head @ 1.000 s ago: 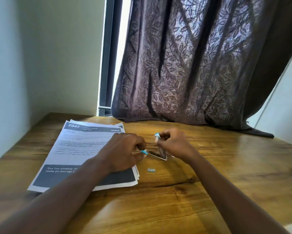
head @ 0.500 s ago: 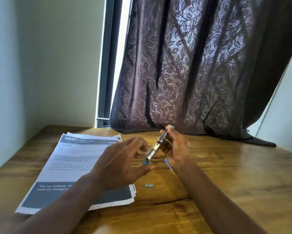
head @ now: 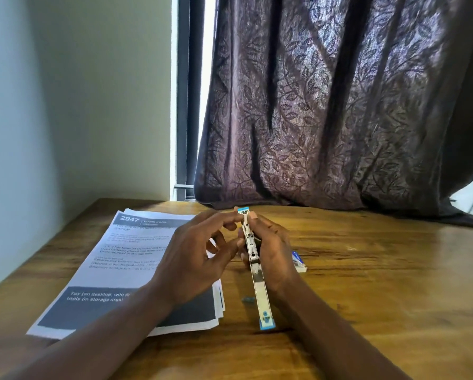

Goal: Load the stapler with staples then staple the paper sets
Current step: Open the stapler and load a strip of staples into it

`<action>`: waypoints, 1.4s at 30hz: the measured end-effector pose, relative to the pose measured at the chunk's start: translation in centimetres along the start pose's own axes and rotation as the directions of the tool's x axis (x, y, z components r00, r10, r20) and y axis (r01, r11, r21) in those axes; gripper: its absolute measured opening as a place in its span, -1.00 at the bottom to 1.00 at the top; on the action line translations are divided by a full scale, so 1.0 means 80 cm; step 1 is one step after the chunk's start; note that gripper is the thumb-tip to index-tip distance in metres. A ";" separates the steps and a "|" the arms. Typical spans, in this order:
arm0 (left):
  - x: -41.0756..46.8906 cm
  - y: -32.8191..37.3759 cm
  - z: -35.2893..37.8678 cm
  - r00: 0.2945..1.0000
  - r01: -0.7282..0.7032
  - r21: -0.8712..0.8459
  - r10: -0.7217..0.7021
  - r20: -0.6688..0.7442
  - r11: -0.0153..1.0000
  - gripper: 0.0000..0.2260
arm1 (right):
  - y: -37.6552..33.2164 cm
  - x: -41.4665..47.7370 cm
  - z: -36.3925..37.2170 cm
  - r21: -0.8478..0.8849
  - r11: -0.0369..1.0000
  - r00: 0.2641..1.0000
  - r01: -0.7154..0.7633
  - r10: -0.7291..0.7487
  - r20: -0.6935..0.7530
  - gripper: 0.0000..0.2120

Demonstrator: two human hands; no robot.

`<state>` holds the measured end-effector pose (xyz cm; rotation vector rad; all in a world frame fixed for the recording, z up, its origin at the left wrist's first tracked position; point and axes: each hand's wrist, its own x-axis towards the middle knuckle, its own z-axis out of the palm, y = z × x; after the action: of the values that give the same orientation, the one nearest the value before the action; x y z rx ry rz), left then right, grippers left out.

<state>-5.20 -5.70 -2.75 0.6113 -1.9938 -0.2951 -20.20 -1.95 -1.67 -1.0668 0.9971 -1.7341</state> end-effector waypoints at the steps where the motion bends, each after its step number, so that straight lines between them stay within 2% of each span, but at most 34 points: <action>1: 0.000 0.002 0.000 1.000 -0.002 0.001 0.002 0.004 1.000 -0.59 | 0.001 -0.001 0.001 -0.008 1.000 1.000 0.019 -0.019 0.007 -0.73; 10: -0.003 0.009 0.001 1.000 0.004 0.006 -0.004 0.010 1.000 -0.54 | 0.008 -0.005 0.003 -0.135 0.982 0.991 0.131 -0.131 0.011 -0.72; 17: -0.003 0.006 0.005 0.990 0.138 -0.113 -0.136 0.026 0.984 -0.60 | 0.012 -0.008 0.003 -0.206 0.969 0.988 0.137 -0.147 -0.036 -0.74; 21: -0.003 0.006 0.008 0.985 0.169 -0.143 -0.163 0.056 0.975 -0.66 | 0.013 -0.008 0.004 -0.238 0.959 0.985 0.156 -0.170 -0.040 -0.73; 26: -0.003 0.007 0.011 0.991 0.125 -0.085 -0.122 0.048 0.988 -0.69 | 0.015 -0.006 0.003 -0.278 0.941 0.976 0.194 -0.215 -0.047 -0.72; 33: -0.006 0.007 0.014 0.993 0.098 -0.098 -0.090 0.080 0.990 -0.70 | 0.017 -0.004 -0.005 -0.332 0.926 0.977 0.182 -0.209 -0.046 -0.72; 38: -0.005 0.007 0.015 0.999 0.036 -0.065 -0.035 0.008 0.997 -0.73 | 0.020 -0.001 -0.006 -0.314 0.936 0.983 0.161 -0.182 -0.038 -0.72; 42: -0.007 0.008 0.015 0.999 0.027 -0.103 -0.031 -0.042 0.994 -0.77 | 0.024 0.003 -0.008 -0.286 0.947 0.985 0.148 -0.166 -0.040 -0.69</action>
<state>-6.24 -4.91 -3.49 0.5768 -1.9170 -0.3964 -20.35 -2.68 -3.57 -1.3089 1.2574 -1.7989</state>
